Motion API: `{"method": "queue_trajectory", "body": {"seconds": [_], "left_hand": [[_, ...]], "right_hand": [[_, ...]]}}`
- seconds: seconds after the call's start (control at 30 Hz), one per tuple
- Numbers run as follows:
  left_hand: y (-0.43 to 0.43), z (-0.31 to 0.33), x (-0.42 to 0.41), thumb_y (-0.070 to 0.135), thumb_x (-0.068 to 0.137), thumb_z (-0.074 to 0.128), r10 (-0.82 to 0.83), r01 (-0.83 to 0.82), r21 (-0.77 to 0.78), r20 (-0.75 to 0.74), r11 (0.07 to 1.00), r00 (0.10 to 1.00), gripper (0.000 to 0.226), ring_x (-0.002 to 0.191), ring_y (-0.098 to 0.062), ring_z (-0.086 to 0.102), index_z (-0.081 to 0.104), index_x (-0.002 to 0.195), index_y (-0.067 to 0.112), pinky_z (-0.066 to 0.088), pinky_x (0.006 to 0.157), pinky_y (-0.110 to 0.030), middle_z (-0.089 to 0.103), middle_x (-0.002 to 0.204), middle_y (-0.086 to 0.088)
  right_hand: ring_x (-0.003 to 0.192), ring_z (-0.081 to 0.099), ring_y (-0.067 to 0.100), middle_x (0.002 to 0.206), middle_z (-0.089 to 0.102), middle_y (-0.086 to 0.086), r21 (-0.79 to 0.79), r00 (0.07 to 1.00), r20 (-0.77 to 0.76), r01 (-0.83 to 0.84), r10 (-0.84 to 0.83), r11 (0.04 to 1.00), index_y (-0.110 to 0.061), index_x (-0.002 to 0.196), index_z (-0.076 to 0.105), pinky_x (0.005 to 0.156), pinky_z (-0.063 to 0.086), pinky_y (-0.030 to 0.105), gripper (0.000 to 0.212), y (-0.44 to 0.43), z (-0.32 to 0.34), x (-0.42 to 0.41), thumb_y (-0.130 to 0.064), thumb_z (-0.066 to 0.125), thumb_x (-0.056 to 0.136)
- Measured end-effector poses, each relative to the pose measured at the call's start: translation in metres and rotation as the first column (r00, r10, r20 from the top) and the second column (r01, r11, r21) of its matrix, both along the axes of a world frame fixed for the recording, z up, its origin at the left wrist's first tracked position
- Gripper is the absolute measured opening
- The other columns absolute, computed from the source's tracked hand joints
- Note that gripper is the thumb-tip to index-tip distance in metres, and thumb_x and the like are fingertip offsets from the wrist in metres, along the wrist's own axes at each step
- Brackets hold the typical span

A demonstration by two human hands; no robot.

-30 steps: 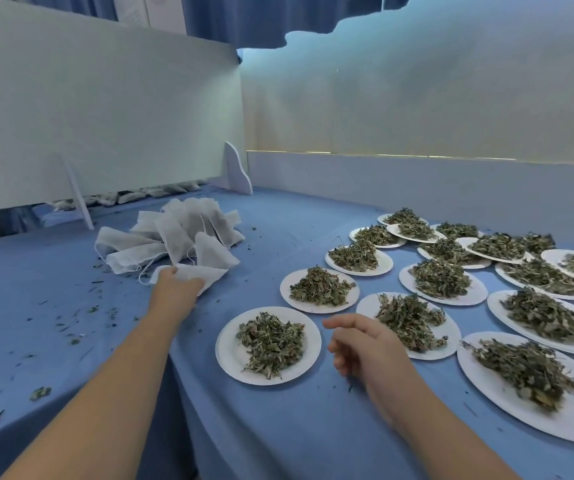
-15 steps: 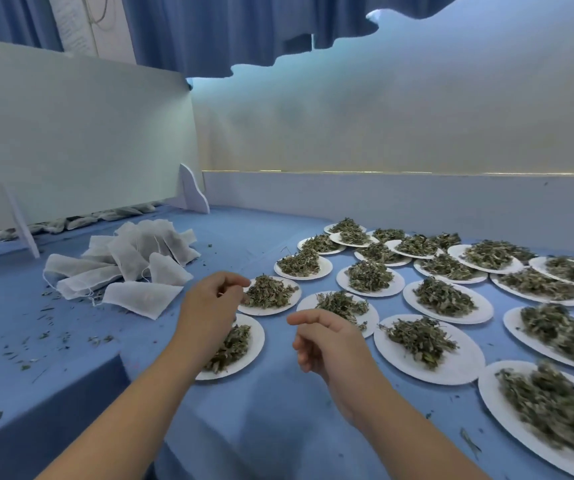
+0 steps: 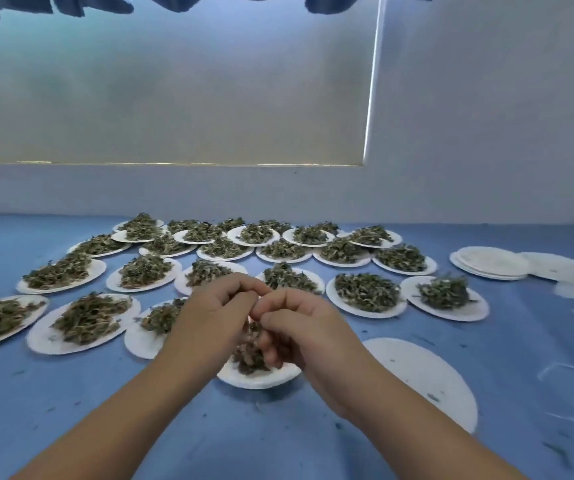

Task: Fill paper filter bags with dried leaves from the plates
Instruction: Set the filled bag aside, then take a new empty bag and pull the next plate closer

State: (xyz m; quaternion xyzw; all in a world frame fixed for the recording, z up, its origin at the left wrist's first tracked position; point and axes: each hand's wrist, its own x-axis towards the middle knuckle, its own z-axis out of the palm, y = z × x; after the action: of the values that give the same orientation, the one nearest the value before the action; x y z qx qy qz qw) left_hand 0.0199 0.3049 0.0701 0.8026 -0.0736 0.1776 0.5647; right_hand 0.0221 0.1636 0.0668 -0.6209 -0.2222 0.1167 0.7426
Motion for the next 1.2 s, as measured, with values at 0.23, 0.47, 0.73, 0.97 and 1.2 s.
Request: {"method": "queue_trajectory", "body": {"seconds": [0.23, 0.47, 0.73, 0.97, 1.2], "left_hand": [[-0.084, -0.033, 0.012, 0.021, 0.092, 0.052, -0.175, 0.19, 0.154, -0.107, 0.97, 0.979, 0.027, 0.044, -0.01, 0.048, 0.068, 0.085, 0.043, 0.038, 0.043, -0.02, 0.067, 0.068, 0.007], [-0.11, -0.061, 0.017, 0.043, 0.095, 0.043, -0.076, 0.163, 0.623, -0.163, 0.765, 0.984, 0.026, 0.064, -0.003, 0.057, 0.033, 0.119, 0.045, 0.048, 0.061, -0.027, 0.062, 0.068, 0.003], [-0.126, -0.064, 0.026, 0.057, 0.092, 0.036, 0.041, 0.142, 0.781, -0.21, 0.608, 0.977, 0.049, 0.086, -0.013, 0.057, 0.018, 0.135, 0.039, 0.045, 0.069, -0.029, 0.057, 0.085, 0.007], [-0.14, -0.05, 0.039, 0.041, 0.091, 0.051, -0.016, 0.215, 0.471, -0.39, 0.855, 0.921, 0.037, 0.066, -0.011, 0.066, 0.036, 0.125, 0.039, 0.049, 0.059, -0.026, 0.066, 0.076, 0.002], [-0.182, -0.024, 0.077, 0.015, 0.091, 0.052, -0.117, 0.074, -0.234, -0.176, 0.969, 0.977, 0.016, 0.047, -0.011, 0.049, 0.06, 0.1, 0.027, 0.039, 0.046, -0.031, 0.056, 0.057, 0.004]], "right_hand": [[0.055, 0.054, 0.003, 0.065, 0.063, -0.012, -0.337, 0.878, 0.146, 0.477, -0.455, 0.812, -0.029, 0.076, 0.068, 0.047, 0.042, 0.016, 0.022, -0.119, -0.032, 0.006, -0.014, 0.055, 0.086], [0.083, 0.049, 0.001, 0.098, 0.05, -0.012, -0.666, 0.709, 0.501, 0.682, -0.496, 0.301, -0.027, 0.096, 0.061, 0.068, 0.038, 0.017, 0.014, -0.19, -0.07, 0.03, -0.032, 0.049, 0.091], [0.077, 0.04, 0.018, 0.07, 0.034, -0.005, -0.735, 0.714, 0.565, 0.663, -0.413, 0.143, -0.019, 0.057, 0.031, 0.05, 0.02, 0.026, 0.044, -0.192, -0.076, 0.029, -0.041, 0.045, 0.093], [0.061, 0.037, 0.014, 0.067, 0.046, 0.002, -0.71, 0.75, 0.333, 0.598, -0.571, 0.371, 0.002, 0.075, 0.055, 0.056, 0.029, 0.029, 0.031, -0.203, -0.065, 0.03, -0.025, 0.051, 0.09], [0.038, 0.042, 0.008, 0.048, 0.05, -0.004, -0.538, 0.726, -0.082, 0.544, -0.682, 0.644, -0.014, 0.07, 0.061, 0.042, 0.031, 0.019, 0.021, -0.243, -0.041, 0.047, -0.017, 0.058, 0.09]]}}
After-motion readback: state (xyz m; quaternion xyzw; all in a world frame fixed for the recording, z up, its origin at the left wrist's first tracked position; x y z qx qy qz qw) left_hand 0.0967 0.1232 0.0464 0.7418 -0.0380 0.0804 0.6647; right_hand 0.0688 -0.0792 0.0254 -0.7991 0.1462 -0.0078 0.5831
